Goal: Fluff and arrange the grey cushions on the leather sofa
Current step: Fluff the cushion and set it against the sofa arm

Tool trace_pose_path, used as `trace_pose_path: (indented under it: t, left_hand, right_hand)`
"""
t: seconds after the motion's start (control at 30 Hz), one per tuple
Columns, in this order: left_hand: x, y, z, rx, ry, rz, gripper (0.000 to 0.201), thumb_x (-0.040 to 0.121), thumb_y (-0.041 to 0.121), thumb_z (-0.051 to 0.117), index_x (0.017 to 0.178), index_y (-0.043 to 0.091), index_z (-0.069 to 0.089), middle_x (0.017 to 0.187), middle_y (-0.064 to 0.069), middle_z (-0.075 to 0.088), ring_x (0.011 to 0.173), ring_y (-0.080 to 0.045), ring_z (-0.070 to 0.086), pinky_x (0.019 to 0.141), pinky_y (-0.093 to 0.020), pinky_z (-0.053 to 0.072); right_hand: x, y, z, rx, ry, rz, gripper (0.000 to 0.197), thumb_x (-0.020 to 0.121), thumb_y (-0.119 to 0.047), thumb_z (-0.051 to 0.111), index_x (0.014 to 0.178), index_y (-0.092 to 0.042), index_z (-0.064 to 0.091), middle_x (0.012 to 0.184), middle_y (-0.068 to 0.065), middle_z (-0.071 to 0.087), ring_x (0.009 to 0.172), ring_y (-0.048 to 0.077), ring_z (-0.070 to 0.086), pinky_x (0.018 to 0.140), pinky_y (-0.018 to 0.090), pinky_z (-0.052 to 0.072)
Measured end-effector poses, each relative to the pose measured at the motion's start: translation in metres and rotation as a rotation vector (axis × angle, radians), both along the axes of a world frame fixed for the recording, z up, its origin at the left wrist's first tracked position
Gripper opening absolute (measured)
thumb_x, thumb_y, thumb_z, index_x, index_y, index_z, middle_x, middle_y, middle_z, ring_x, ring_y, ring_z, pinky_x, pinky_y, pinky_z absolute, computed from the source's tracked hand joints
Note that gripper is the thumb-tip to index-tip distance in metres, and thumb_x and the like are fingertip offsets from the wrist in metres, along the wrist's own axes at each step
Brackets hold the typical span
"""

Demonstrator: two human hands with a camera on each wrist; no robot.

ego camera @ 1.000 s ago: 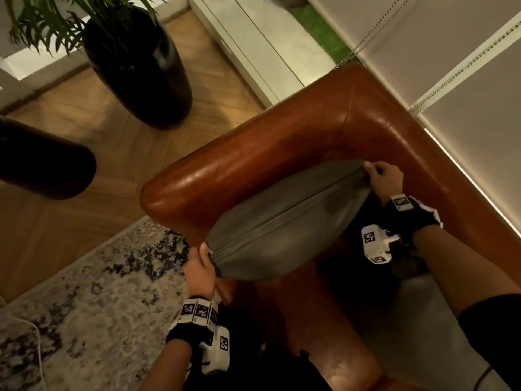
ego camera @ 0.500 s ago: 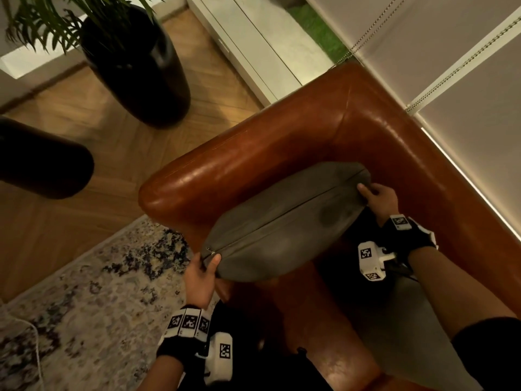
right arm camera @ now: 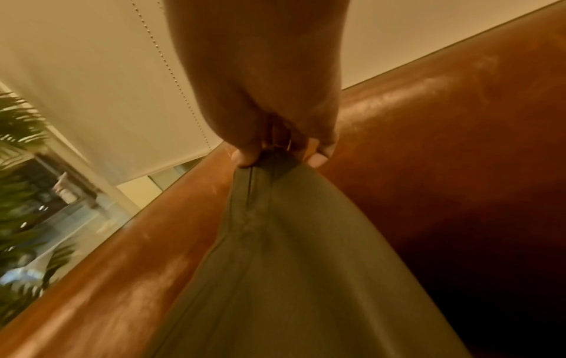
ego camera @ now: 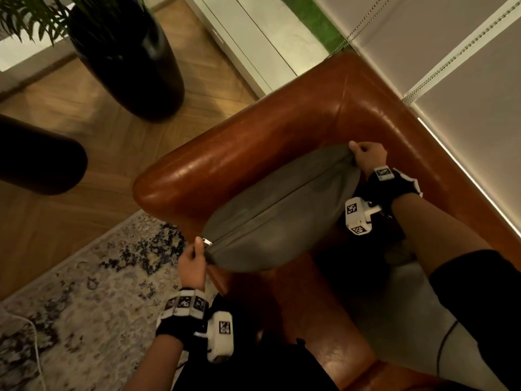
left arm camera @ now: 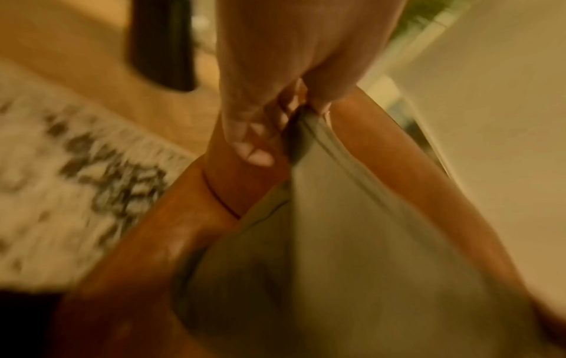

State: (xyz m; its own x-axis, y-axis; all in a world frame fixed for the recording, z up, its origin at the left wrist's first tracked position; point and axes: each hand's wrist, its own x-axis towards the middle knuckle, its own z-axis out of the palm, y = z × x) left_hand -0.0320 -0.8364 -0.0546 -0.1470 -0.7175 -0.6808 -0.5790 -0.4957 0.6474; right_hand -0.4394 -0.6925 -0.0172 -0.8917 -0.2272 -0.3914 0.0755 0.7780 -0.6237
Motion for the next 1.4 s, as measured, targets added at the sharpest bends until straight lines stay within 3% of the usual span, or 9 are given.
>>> trace_pose_path:
  t: [0.2, 0.37, 0.43, 0.63, 0.77, 0.93, 1.07, 1.23, 1.4]
  left_hand:
    - [-0.002, -0.003, 0.014, 0.357, 0.336, 0.097, 0.038, 0.099, 0.031, 0.033, 0.121, 0.009, 0.055, 0.107, -0.005, 0.065, 0.084, -0.011, 0.066, 0.067, -0.026, 0.055]
    - [-0.020, -0.017, 0.015, -0.493, -0.224, -0.243, 0.054, 0.093, 0.045, 0.031, 0.116, 0.004, 0.057, 0.118, -0.020, 0.059, 0.113, -0.034, 0.052, 0.094, -0.041, 0.039]
    - [-0.062, -0.001, 0.034, -0.792, -0.158, -0.340, 0.044, 0.094, 0.034, 0.032, 0.126, 0.011, 0.051, 0.129, -0.012, 0.054, 0.122, -0.026, 0.047, 0.104, -0.040, 0.034]
    - [-0.199, 0.088, 0.045, -0.574, 0.031, -1.129, 0.056, 0.100, 0.035, 0.024, 0.149, 0.014, 0.007, 0.159, -0.002, 0.002, 0.147, -0.017, -0.007, 0.118, -0.045, -0.009]
    - [-0.182, 0.088, 0.002, -0.653, -0.175, -1.311, 0.059, 0.099, 0.039, 0.023, 0.148, 0.019, -0.004, 0.159, -0.002, -0.007, 0.146, -0.020, -0.011, 0.119, -0.050, 0.000]
    - [-0.068, 0.045, -0.030, -0.642, -0.407, -1.120, 0.056, 0.096, 0.051, 0.010, 0.144, 0.036, -0.014, 0.156, -0.001, -0.016, 0.145, -0.028, -0.011, 0.115, -0.053, -0.013]
    - [0.023, 0.012, -0.049, -0.231, -0.742, -0.735, 0.058, 0.095, 0.052, 0.004, 0.142, 0.029, -0.023, 0.157, -0.002, -0.016, 0.146, -0.026, -0.012, 0.108, -0.071, -0.004]
    - [0.049, -0.002, -0.017, -0.294, -0.278, -0.231, 0.060, 0.093, 0.052, 0.026, 0.131, 0.009, 0.045, 0.137, -0.017, 0.043, 0.126, -0.036, 0.042, 0.102, -0.049, 0.036]
    - [0.003, 0.000, 0.011, -0.148, -0.067, -0.067, 0.048, 0.079, 0.053, 0.062, 0.095, 0.009, 0.052, 0.091, -0.009, 0.062, 0.086, -0.028, 0.060, 0.080, -0.039, 0.049]
  right_hand:
    - [-0.003, 0.017, -0.006, -0.058, -0.112, -0.148, 0.028, 0.095, -0.033, 0.051, 0.085, -0.009, 0.063, 0.087, 0.009, 0.056, 0.075, 0.021, 0.051, 0.064, 0.033, 0.040]
    - [-0.001, 0.008, -0.002, 0.054, 0.015, -0.007, 0.043, 0.096, -0.032, 0.049, 0.096, 0.008, 0.065, 0.096, 0.030, 0.064, 0.081, 0.035, 0.057, 0.070, 0.039, 0.041]
    - [0.000, 0.006, -0.004, 0.063, 0.024, -0.024, 0.045, 0.095, -0.031, 0.050, 0.096, 0.012, 0.063, 0.094, 0.032, 0.063, 0.075, 0.029, 0.052, 0.068, 0.037, 0.040]
    - [-0.003, 0.010, -0.007, 0.165, -0.004, 0.014, 0.044, 0.097, -0.029, 0.046, 0.093, 0.012, 0.062, 0.077, 0.018, 0.052, 0.070, 0.027, 0.048, 0.067, 0.034, 0.038]
    - [-0.003, 0.013, -0.006, 0.189, 0.040, 0.051, 0.042, 0.098, -0.026, 0.046, 0.094, 0.012, 0.062, 0.082, 0.018, 0.053, 0.076, 0.027, 0.048, 0.069, 0.036, 0.041]
    - [0.002, 0.005, -0.009, 0.198, 0.069, 0.047, 0.034, 0.097, -0.028, 0.047, 0.074, -0.004, 0.057, 0.078, 0.013, 0.052, 0.080, 0.026, 0.049, 0.073, 0.035, 0.038]
    - [0.006, -0.004, -0.004, 0.184, 0.065, 0.025, 0.035, 0.097, -0.030, 0.047, 0.100, 0.001, 0.064, 0.105, 0.022, 0.063, 0.098, 0.035, 0.058, 0.077, 0.036, 0.041]
    - [0.007, 0.006, 0.002, 0.190, 0.019, 0.060, 0.039, 0.096, -0.034, 0.049, 0.107, 0.001, 0.062, 0.114, 0.023, 0.062, 0.105, 0.036, 0.058, 0.077, 0.034, 0.042]
    - [0.016, 0.010, 0.006, 0.199, 0.022, 0.083, 0.043, 0.094, -0.037, 0.050, 0.111, 0.002, 0.058, 0.115, 0.022, 0.061, 0.106, 0.036, 0.057, 0.079, 0.036, 0.042]
